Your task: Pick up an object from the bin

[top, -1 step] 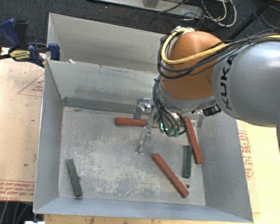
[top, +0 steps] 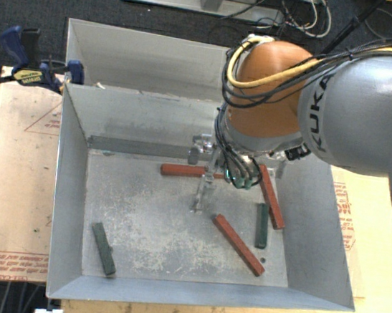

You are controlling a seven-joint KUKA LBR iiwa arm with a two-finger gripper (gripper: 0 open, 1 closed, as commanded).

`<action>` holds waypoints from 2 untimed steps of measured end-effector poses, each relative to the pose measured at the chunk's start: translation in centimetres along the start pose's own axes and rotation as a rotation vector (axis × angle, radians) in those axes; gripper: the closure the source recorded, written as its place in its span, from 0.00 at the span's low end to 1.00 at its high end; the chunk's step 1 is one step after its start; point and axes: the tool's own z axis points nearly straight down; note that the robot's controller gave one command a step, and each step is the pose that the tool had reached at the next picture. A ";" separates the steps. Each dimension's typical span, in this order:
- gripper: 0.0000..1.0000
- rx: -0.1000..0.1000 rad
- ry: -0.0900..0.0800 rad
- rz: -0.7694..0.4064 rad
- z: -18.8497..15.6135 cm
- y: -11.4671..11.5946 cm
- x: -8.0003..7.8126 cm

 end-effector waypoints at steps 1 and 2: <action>0.00 -0.002 -0.014 -0.009 4.2 -1.0 -3.8; 0.00 0.000 0.001 -0.053 8.9 -2.8 -4.9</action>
Offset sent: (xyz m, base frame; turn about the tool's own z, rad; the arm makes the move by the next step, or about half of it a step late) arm 0.0496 -0.0283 -0.0876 -0.0541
